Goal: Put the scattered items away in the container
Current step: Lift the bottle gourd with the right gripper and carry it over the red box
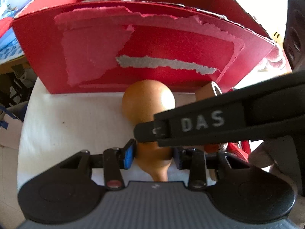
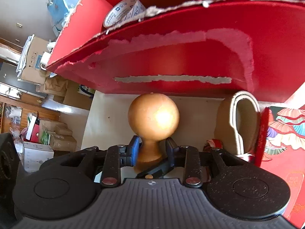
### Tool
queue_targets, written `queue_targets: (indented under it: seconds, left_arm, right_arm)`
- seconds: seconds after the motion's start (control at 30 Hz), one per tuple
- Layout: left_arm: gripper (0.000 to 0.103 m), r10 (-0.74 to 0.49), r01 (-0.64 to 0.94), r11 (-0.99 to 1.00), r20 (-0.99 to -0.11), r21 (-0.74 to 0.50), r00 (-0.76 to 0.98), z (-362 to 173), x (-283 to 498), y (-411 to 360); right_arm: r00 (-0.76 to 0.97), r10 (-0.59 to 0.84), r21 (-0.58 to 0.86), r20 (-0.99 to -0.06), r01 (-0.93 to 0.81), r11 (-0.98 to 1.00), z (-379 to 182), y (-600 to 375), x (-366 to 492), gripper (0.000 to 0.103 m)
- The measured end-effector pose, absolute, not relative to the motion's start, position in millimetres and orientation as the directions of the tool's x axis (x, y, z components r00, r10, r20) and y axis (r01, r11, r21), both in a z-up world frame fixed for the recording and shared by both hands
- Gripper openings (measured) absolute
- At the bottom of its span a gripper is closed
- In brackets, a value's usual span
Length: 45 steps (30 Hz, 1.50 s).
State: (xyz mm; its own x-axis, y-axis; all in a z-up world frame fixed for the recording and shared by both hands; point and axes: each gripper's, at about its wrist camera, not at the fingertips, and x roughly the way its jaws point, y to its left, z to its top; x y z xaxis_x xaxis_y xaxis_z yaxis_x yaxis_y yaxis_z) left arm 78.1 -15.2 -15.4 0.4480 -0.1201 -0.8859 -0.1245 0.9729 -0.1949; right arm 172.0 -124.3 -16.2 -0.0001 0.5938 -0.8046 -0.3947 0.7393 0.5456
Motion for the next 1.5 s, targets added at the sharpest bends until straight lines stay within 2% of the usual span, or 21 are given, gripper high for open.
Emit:
queue_targets:
  seconds: [0.23,0.6,0.7,0.87,1.1,1.33,1.5]
  left_arm:
    - [0.038,-0.124,-0.111,0.975,-0.881,-0.194,0.456,-5.9,68.0,-17.6]
    - [0.038,-0.045,-0.128,0.982,-0.823,-0.142,0.567,57.7,33.8,-27.5]
    - [0.038,-0.016,-0.124,0.986,-0.804,-0.111,0.594,85.0,71.2,-35.1]
    - [0.038,0.012,-0.115,0.990,-0.775,-0.079,0.631,110.6,68.5,-28.9]
    - [0.038,0.025,-0.075,0.997,-0.738,-0.034,0.674,139.3,109.9,-29.0]
    - [0.038,-0.006,-0.004,1.000,-0.731,-0.012,0.683,146.7,152.3,-15.0]
    - [0.038,-0.053,0.054,0.998,-0.756,-0.024,0.653,135.2,188.6,-0.7]
  right_arm:
    - [-0.011,0.598,0.540,-0.801,-0.443,0.716,-4.4,-122.9,169.0,0.030]
    - [0.016,0.692,0.571,-0.722,-0.551,0.608,48.2,-134.0,163.5,0.030]
    - [0.027,0.723,0.584,-0.690,-0.570,0.578,66.3,-134.1,164.9,0.030]
    - [0.048,0.760,0.587,-0.649,-0.603,0.540,96.5,-128.9,175.9,0.030]
    - [0.102,0.785,0.582,-0.610,-0.615,0.532,127.7,-129.0,213.4,0.030]
    - [0.163,0.780,0.582,-0.604,-0.579,0.572,136.5,-118.7,243.1,0.030]
    - [0.214,0.749,0.570,-0.627,-0.529,0.628,122.3,-105.8,259.9,0.030]
